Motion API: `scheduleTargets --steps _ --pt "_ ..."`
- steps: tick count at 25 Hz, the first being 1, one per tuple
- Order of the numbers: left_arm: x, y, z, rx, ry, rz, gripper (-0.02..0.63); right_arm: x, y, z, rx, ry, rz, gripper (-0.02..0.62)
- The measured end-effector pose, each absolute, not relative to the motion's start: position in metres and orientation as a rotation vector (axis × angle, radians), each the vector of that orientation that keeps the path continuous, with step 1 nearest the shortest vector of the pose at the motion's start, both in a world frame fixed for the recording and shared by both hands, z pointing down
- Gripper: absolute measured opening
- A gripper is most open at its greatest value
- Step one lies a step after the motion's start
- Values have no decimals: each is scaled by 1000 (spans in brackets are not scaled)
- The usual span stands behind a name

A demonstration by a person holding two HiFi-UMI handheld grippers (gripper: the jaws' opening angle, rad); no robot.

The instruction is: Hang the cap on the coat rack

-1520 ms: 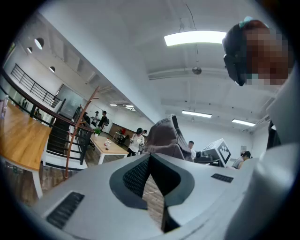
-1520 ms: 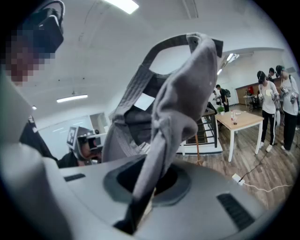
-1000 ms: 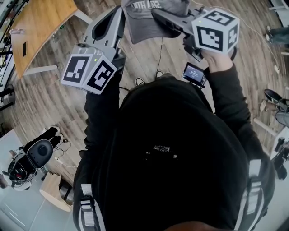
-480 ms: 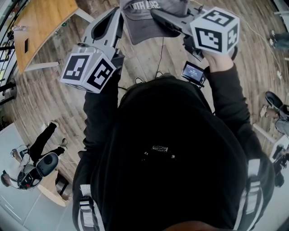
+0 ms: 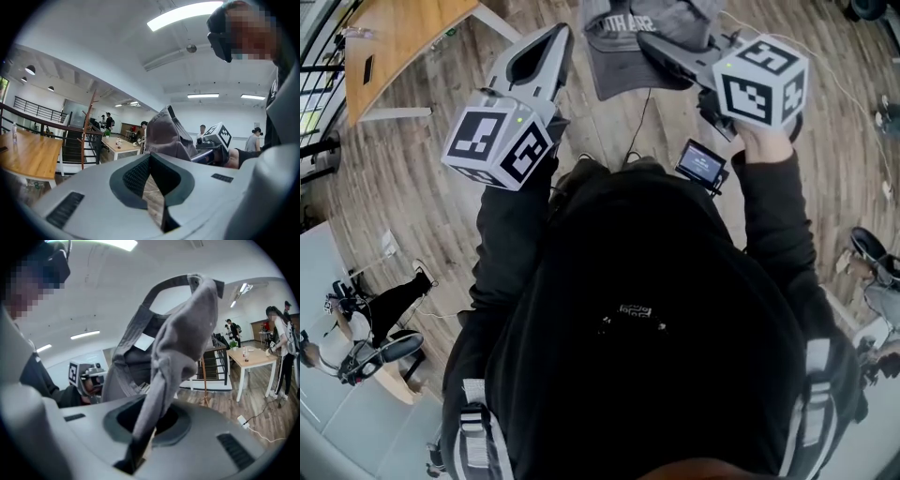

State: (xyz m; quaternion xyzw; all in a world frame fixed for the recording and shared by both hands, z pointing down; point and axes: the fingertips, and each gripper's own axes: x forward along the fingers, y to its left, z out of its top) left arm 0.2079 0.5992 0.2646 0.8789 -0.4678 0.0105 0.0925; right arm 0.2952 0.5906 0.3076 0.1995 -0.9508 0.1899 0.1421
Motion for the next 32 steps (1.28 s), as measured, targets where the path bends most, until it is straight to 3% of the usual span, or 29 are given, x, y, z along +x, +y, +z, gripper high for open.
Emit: scheduleTargets --steps 9,18,24,29,32 --pt "142 565 278 2558 -1400 10 8 243 550 316 539 -2676 481 32" --pt "148 546 268 2619 -1363 -75 9 235 547 318 505 -2631 388 32" --pt "65 463 276 2596 -1348 -68 9 152 465 317 507 -2585 401 32" --pt "88 484 284 2650 -1339 -30 9 178 486 329 541 -2609 387 32" --pt "47 446 299 2634 -1330 -32 9 136 451 341 520 -2590 425 32"
